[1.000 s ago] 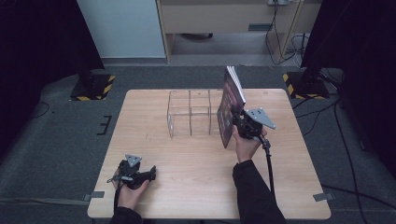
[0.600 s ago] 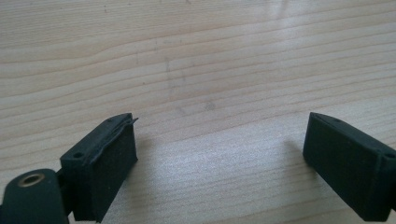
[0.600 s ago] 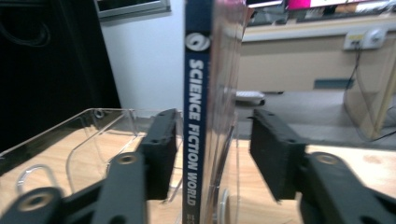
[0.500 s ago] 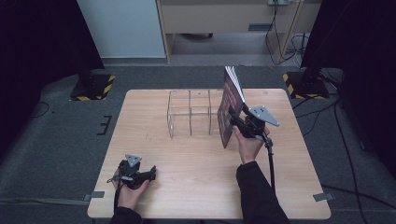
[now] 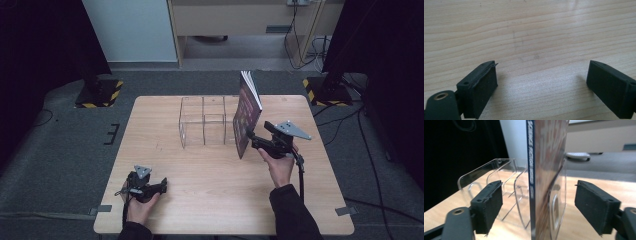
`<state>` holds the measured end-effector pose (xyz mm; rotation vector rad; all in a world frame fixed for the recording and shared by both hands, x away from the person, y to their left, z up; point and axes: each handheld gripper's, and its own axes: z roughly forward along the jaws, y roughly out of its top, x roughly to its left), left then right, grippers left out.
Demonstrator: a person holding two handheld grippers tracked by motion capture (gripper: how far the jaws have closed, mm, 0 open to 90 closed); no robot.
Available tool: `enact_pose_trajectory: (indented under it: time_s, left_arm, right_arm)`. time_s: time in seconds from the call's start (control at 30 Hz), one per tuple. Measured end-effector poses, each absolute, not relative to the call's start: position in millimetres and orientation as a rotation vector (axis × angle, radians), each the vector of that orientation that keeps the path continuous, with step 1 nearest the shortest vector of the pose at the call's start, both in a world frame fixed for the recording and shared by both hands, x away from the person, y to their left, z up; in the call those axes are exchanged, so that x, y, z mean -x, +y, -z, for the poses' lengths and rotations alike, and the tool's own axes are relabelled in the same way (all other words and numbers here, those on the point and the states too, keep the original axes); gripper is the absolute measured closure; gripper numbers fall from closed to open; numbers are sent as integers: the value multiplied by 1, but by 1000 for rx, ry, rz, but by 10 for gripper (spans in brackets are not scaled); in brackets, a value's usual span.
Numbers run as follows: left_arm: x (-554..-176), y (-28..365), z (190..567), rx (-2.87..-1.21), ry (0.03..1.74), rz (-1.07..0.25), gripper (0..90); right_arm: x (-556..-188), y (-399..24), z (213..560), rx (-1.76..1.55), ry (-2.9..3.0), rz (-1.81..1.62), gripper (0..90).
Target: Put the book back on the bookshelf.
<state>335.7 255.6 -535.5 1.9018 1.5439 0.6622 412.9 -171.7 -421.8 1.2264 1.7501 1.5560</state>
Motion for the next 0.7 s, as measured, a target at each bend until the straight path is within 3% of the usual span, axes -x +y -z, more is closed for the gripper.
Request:
enact_pose_trajectory:
  time_s: [0.7]
  left_arm:
    - [-337,255,536,-1913,1543,-652,44]
  right_arm:
    - [-375,-246,492,-1374,1974,-1329,98]
